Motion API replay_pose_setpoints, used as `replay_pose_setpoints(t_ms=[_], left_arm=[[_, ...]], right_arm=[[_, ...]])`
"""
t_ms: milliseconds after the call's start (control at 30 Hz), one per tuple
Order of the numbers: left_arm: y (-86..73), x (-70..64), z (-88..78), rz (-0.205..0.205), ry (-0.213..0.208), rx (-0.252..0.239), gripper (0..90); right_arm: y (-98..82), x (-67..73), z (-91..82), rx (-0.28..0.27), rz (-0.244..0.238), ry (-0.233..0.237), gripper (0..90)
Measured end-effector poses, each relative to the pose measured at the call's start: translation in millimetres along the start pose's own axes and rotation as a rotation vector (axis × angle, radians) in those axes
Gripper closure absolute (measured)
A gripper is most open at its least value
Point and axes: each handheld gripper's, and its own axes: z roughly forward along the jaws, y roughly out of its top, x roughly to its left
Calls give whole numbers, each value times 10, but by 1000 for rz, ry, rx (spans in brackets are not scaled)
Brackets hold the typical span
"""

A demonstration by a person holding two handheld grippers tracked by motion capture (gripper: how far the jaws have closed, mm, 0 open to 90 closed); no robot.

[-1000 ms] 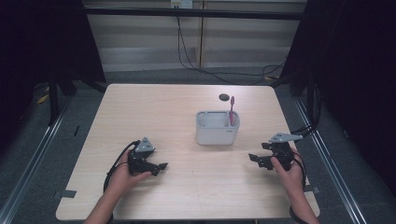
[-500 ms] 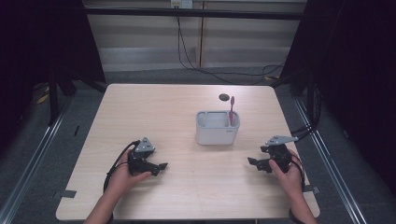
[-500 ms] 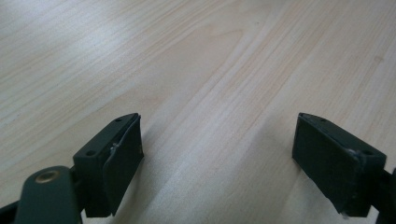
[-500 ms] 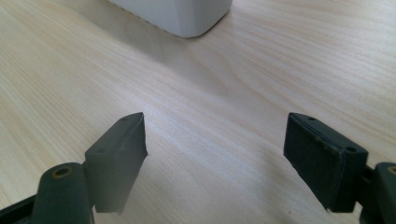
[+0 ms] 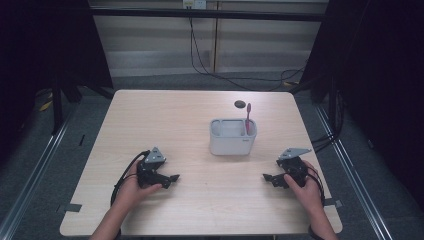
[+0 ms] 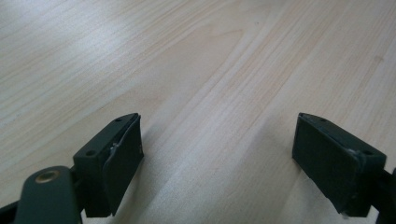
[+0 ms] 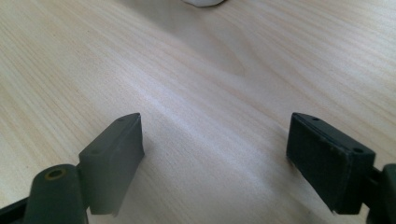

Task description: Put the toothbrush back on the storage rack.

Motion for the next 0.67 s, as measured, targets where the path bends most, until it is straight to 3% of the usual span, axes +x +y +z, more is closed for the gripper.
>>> replay_pose_setpoints(t_ms=[133,300,667], left_arm=[[0,0,0,0,0,0,158],[0,0,0,0,0,0,158],[-1,-4,2,-5,3,-3,158]], right_arm=[[-22,-10,9,-18,-3,4,158],[-99,-20,32,-92,6,4,143],[-95,-23,35,-90,13,-6,141]])
